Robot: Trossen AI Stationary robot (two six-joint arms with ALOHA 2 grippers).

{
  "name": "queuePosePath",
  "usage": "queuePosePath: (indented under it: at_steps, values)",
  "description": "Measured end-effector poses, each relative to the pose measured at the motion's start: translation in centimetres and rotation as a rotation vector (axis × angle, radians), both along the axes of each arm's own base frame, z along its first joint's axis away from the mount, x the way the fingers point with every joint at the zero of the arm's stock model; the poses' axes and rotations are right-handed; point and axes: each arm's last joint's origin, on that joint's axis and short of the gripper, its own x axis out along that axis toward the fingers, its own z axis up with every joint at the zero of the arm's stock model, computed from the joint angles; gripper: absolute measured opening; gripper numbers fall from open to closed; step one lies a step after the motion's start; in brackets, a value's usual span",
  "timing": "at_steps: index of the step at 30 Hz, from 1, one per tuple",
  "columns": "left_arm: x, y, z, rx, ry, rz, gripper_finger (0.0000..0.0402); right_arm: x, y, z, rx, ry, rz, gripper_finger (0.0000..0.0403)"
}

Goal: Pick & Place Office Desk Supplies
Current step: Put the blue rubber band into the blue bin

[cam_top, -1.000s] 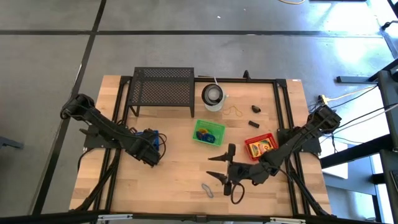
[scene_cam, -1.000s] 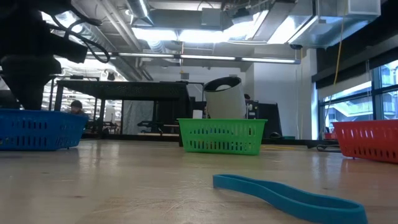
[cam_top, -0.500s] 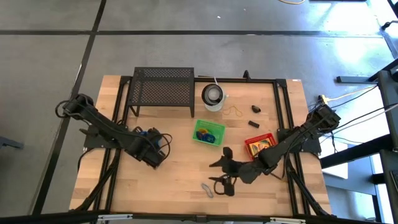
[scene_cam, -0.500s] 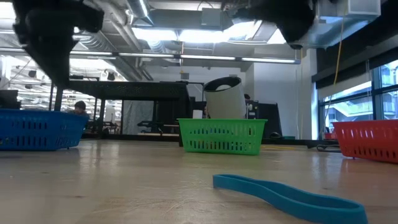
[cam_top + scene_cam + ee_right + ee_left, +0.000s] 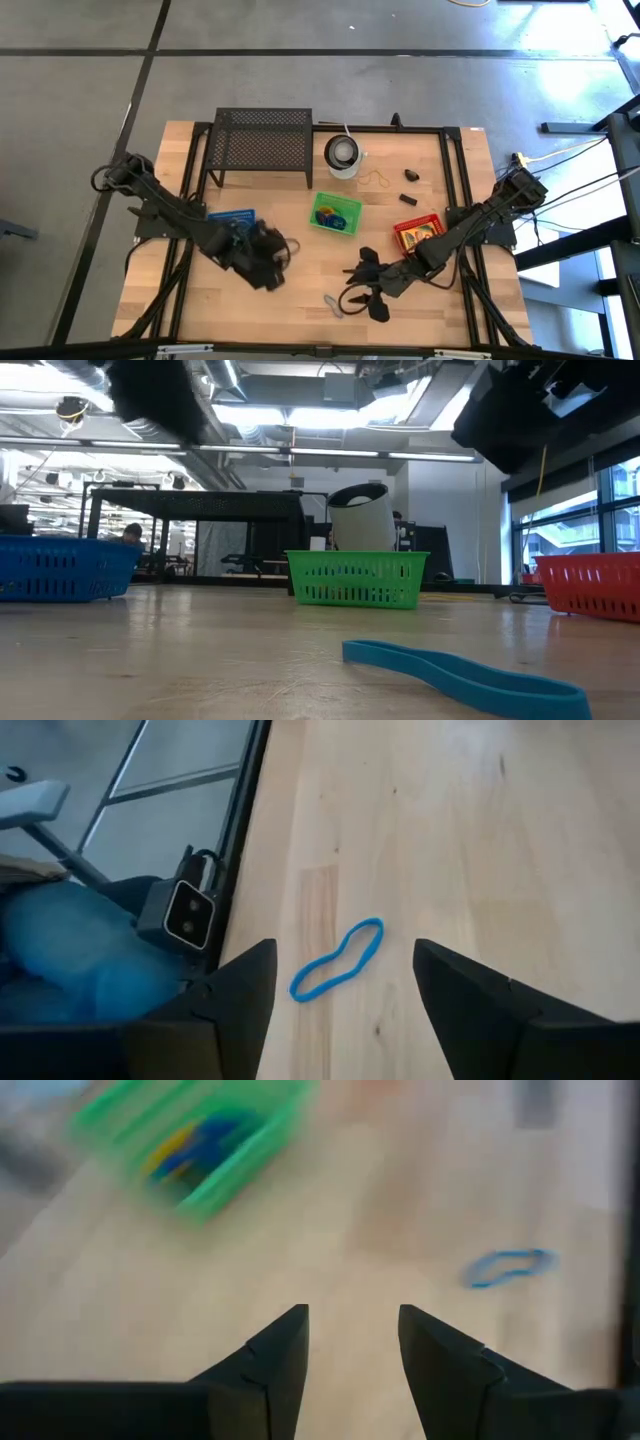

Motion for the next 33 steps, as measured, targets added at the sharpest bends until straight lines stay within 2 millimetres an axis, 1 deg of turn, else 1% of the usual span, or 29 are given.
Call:
queuePosePath:
  at_steps: [3, 6, 14, 16, 19, 22, 25, 28, 31, 33]
  values:
    - [1.3, -1.7, -0.6, 0.082, -0.071, -0.174, 0.0153, 0.1, -0.1, 0.1, -0.034, -0.034, -0.019, 0.0238]
    - [2.5, -2.9, -1.7, 0.146, -0.106, -0.265, 0.0156, 0.3, -0.3, 0.3, -0.092, -0.083, -0.072, 0.0238]
    - [6.0, -3.7, -6.8, 0.271, -0.081, -0.453, 0.0157, 1.1, -1.8, 0.7, -0.331, -0.196, -0.254, 0.0238]
    - [6.8, -4.0, -7.8, 0.253, -0.101, -0.525, 0.0157, 1.4, -2.3, 0.7, -0.352, -0.203, -0.287, 0.0238]
    - [7.6, -4.3, -9.0, 0.182, -0.118, -0.613, 0.0158, 1.7, -2.8, 0.7, -0.352, -0.200, -0.309, 0.0238]
    - [8.0, -4.1, -10.1, 0.150, -0.097, -0.641, 0.0158, 1.9, -3.2, 0.6, -0.331, -0.184, -0.286, 0.0238]
    - [8.7, -3.6, -10.6, 0.112, -0.116, -0.663, 0.0158, 2.1, -3.3, 0.7, -0.312, -0.181, -0.272, 0.0238]
    - [9.4, -3.3, -11.6, 0.067, -0.126, -0.712, 0.0158, 2.1, -3.4, 0.7, -0.313, -0.181, -0.274, 0.0238]
    - [10.1, -3.0, -12.6, 0.013, -0.148, -0.749, 0.0158, 2.2, -3.5, 0.7, -0.339, -0.183, -0.261, 0.0238]
    - [10.5, -2.7, -13.2, 0.010, -0.155, -0.757, 0.0158, 2.3, -3.7, 0.7, -0.358, -0.183, -0.250, 0.0238]
